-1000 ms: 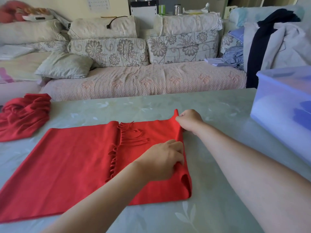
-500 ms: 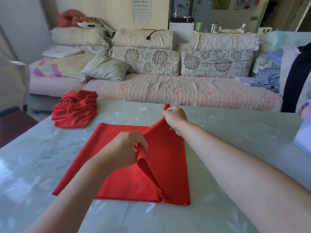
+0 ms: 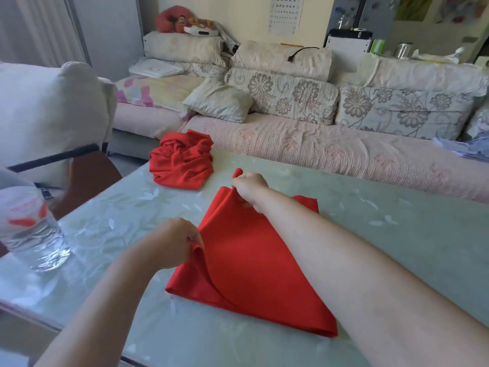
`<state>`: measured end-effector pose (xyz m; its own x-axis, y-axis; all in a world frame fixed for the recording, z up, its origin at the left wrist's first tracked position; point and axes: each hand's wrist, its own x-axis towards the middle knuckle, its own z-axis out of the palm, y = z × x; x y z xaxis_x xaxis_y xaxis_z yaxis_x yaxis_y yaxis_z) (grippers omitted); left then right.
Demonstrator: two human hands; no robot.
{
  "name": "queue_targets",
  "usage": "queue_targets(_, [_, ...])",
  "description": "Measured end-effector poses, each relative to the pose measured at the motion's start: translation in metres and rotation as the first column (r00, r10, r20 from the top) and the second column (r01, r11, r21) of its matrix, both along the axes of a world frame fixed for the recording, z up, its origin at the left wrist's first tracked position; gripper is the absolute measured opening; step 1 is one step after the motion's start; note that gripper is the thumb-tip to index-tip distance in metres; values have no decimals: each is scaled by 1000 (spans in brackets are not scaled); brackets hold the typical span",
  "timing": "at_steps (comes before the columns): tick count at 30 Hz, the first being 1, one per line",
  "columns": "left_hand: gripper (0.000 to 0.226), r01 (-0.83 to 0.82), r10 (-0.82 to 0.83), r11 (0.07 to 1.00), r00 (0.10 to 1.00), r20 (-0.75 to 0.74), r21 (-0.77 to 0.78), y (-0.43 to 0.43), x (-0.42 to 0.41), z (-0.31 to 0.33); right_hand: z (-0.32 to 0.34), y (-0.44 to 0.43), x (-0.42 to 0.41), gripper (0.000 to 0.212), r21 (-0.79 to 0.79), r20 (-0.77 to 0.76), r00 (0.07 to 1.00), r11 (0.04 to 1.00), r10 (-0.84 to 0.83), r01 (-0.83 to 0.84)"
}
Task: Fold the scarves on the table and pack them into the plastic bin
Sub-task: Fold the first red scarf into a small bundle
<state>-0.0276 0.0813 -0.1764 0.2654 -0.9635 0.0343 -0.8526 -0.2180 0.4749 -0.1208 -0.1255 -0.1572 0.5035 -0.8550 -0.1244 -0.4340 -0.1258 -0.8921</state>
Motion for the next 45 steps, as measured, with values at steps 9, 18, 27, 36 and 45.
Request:
queue_targets(9, [42,-162,159,984,986,50,68,-15,-12,-12,-54,18,-45,42,-475,-396,895,788,207,-392])
queue_targets(18, [52,-231,174,950,950,260,209,-32,-34,-29,-62,18,-145,57,-464,-664,746,751,58,-471])
queue_targets(27, [53,93,-73,993,968,238,-73,-54,-70,-19,-59,37,-187,51,-545,-647,713,818,-270,-185])
queue_targets(36, [57,245,-271,960,933,238,134,-87,-121,-38,-61,38,-194,42,-487,-545,826,856,-142,-174])
queue_targets(45, [50,422,-430,902,896,107,92,-106,-160,-35,-20,-42,-256,28,-609,-754,605,615,-254,-501])
